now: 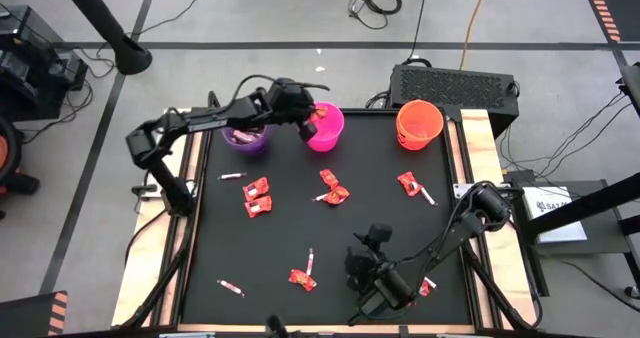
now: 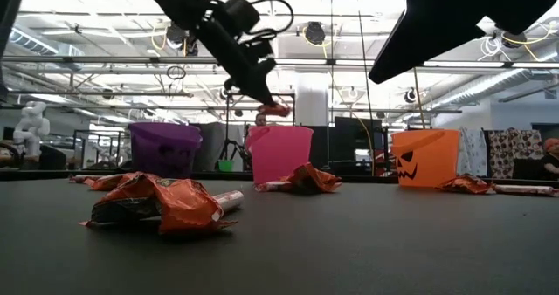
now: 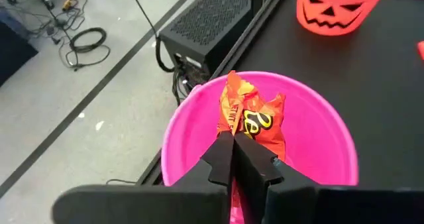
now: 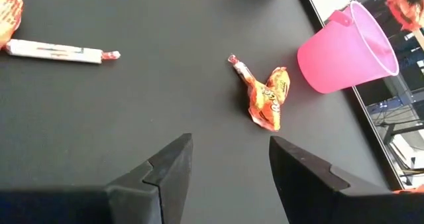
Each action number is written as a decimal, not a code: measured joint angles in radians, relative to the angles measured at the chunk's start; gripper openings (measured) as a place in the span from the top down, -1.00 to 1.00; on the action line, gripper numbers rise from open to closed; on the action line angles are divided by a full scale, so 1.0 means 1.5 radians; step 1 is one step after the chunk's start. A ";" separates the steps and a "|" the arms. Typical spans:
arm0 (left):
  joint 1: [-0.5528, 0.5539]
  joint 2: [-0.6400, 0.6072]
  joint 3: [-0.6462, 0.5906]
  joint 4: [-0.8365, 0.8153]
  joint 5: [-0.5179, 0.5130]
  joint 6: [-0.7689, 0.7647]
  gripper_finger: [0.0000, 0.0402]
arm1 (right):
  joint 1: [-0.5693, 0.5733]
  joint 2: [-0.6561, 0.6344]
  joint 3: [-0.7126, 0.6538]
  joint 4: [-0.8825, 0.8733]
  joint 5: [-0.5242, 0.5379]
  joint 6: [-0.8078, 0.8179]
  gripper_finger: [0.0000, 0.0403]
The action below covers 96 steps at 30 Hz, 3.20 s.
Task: Sort candy by brand, put in halloween buckets
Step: Put the red chocolate bar into the pink bucket
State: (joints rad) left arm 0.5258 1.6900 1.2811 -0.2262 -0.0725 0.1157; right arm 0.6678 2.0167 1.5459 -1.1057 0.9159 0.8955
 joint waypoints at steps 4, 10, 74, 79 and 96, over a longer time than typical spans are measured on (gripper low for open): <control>-0.009 0.016 0.004 0.002 -0.003 0.050 0.77 | 0.000 0.000 0.000 -0.001 0.000 0.000 0.05; -0.030 0.012 0.004 0.000 -0.031 0.072 0.42 | 0.006 0.000 0.000 -0.003 -0.001 0.009 0.05; -0.391 -0.149 -0.391 -0.185 0.021 -0.038 0.33 | 0.027 0.000 0.000 0.057 -0.056 -0.031 0.05; -0.381 -0.149 -0.391 -0.186 0.016 -0.039 0.67 | 0.027 0.000 0.000 0.057 -0.055 -0.032 0.05; -0.355 -0.179 -0.237 -0.201 -0.025 0.024 0.99 | 0.027 0.000 0.000 0.057 -0.052 -0.044 0.05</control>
State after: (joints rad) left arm -0.0072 1.4220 0.9256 -0.5279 -0.1093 0.1517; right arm 0.7078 2.0167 1.5461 -1.0206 0.8379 0.8291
